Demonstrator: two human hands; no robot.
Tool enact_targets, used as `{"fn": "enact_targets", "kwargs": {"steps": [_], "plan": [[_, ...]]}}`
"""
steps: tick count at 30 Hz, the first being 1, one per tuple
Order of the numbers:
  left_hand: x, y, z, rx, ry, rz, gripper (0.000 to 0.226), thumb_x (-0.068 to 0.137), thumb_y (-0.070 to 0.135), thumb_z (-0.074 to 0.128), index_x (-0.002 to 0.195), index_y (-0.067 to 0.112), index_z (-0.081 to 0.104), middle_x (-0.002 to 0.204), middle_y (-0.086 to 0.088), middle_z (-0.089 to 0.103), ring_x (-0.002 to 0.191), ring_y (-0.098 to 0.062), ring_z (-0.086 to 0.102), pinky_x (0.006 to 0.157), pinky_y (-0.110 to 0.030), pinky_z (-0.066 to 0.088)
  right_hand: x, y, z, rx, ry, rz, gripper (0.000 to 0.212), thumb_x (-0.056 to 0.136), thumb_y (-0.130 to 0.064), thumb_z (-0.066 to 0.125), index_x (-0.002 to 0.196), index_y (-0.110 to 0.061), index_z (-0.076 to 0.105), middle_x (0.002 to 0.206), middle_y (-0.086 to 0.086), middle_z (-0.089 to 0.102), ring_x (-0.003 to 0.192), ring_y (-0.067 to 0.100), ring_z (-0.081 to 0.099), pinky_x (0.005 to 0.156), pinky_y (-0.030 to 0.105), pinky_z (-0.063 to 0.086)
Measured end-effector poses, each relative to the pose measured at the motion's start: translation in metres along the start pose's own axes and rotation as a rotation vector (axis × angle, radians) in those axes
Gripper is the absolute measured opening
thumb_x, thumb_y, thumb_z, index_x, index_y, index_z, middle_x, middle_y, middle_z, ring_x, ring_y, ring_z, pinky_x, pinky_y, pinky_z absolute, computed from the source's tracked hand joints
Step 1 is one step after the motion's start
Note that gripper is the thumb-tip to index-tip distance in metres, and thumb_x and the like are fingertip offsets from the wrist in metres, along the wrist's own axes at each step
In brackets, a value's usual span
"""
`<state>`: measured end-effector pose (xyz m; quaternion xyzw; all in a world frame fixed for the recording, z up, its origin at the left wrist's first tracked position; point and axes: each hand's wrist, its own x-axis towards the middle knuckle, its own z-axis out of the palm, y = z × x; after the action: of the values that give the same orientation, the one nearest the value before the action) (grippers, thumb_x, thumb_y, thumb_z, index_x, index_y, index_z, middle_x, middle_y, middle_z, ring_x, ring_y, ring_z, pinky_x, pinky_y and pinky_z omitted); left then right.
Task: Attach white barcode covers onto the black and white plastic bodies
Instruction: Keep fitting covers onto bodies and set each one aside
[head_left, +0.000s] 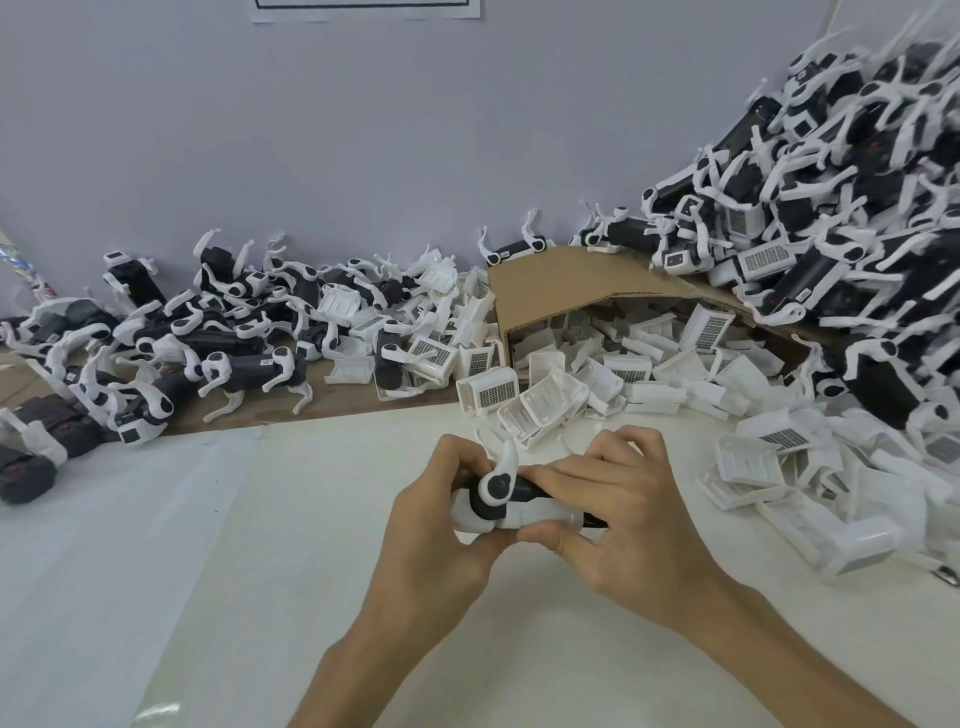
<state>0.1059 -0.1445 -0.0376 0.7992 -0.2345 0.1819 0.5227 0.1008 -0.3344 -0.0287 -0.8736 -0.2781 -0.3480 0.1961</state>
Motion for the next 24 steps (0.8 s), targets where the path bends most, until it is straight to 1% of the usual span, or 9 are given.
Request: {"fn": "enact_targets", "kwargs": {"steps": [3, 5, 7, 9, 13, 15, 17, 21, 24], "plan": [[-0.001, 0.002, 0.0, -0.086, -0.011, -0.067, 0.049, 0.071, 0.038, 0.088, 0.101, 0.039, 0.049, 0.095, 0.014, 0.068, 0.087, -0.012, 0.066, 0.073, -0.014, 0.049, 0.003, 0.0, -0.003, 0.148, -0.117, 0.196, 0.039, 0.085, -0.062, 0.058, 0.104, -0.032, 0.074, 0.077, -0.016, 0.065, 0.08, 0.009, 0.049, 0.089, 0.025, 0.029], [-0.001, 0.002, 0.002, -0.213, 0.039, -0.15, 0.045, 0.071, 0.045, 0.08, 0.107, 0.037, 0.053, 0.098, 0.012, 0.068, 0.09, -0.012, 0.067, 0.078, -0.024, 0.054, 0.004, 0.002, -0.006, 0.408, -0.192, 0.405, 0.039, 0.08, -0.065, 0.058, 0.109, -0.043, 0.072, 0.086, -0.011, 0.068, 0.094, 0.009, 0.056, 0.091, 0.015, 0.033], [0.001, 0.001, 0.0, -0.326, 0.125, -0.211, 0.042, 0.071, 0.047, 0.076, 0.107, 0.033, 0.058, 0.097, 0.001, 0.067, 0.087, -0.019, 0.065, 0.078, -0.035, 0.055, 0.004, 0.003, -0.01, 0.678, -0.249, 0.496, 0.035, 0.081, -0.053, 0.066, 0.115, -0.045, 0.069, 0.097, -0.008, 0.072, 0.102, 0.012, 0.062, 0.089, 0.013, 0.042], [0.005, 0.0, -0.006, -0.392, 0.186, -0.256, 0.038, 0.072, 0.047, 0.074, 0.104, 0.03, 0.061, 0.094, -0.005, 0.068, 0.083, -0.02, 0.064, 0.073, -0.034, 0.055, 0.004, 0.003, -0.012, 0.792, -0.265, 0.5, 0.034, 0.084, -0.037, 0.07, 0.117, -0.041, 0.068, 0.102, -0.005, 0.072, 0.104, 0.013, 0.065, 0.09, 0.018, 0.047], [0.009, -0.004, -0.011, -0.398, 0.209, -0.305, 0.019, 0.084, 0.041, 0.063, 0.097, 0.026, 0.064, 0.09, 0.008, 0.069, 0.079, -0.002, 0.063, 0.062, -0.013, 0.048, 0.01, -0.005, -0.013, 0.896, -0.291, 0.603, 0.033, 0.082, -0.029, 0.069, 0.115, -0.031, 0.071, 0.107, -0.003, 0.074, 0.105, 0.014, 0.066, 0.094, 0.023, 0.049], [0.009, -0.007, -0.008, -0.405, 0.233, -0.349, 0.023, 0.088, 0.045, 0.051, 0.096, 0.028, 0.065, 0.092, 0.009, 0.069, 0.082, -0.006, 0.062, 0.068, -0.019, 0.047, 0.013, -0.005, -0.016, 1.007, -0.337, 0.708, 0.036, 0.081, -0.027, 0.068, 0.116, -0.02, 0.072, 0.113, 0.001, 0.074, 0.108, 0.016, 0.067, 0.094, 0.028, 0.051], [0.01, -0.01, -0.007, -0.414, 0.31, -0.399, 0.024, 0.093, 0.045, 0.048, 0.095, 0.027, 0.065, 0.095, 0.008, 0.069, 0.086, -0.01, 0.063, 0.074, -0.028, 0.046, 0.018, -0.002, -0.022, 1.041, -0.36, 0.826, 0.038, 0.08, -0.03, 0.066, 0.114, -0.015, 0.073, 0.112, 0.008, 0.074, 0.102, 0.018, 0.066, 0.088, 0.025, 0.048], [0.014, -0.022, -0.01, -0.33, 0.471, -0.475, 0.017, 0.105, 0.018, 0.046, 0.096, 0.021, 0.06, 0.098, -0.007, 0.068, 0.084, -0.026, 0.065, 0.07, -0.038, 0.047, 0.032, 0.012, -0.03, 1.135, -0.375, 1.074, 0.048, 0.079, -0.035, 0.071, 0.112, 0.0, 0.069, 0.104, 0.013, 0.069, 0.096, 0.026, 0.058, 0.084, 0.035, 0.041], [0.017, -0.028, -0.015, -0.365, 0.505, -0.561, 0.016, 0.105, 0.012, 0.044, 0.099, 0.011, 0.059, 0.099, -0.015, 0.064, 0.075, -0.029, 0.061, 0.066, -0.038, 0.044, 0.067, 0.034, -0.056, 1.376, -0.223, 1.211, 0.035, 0.081, -0.025, 0.067, 0.109, -0.004, 0.066, 0.1, 0.012, 0.072, 0.087, 0.026, 0.067, 0.078, 0.032, 0.053]]}}
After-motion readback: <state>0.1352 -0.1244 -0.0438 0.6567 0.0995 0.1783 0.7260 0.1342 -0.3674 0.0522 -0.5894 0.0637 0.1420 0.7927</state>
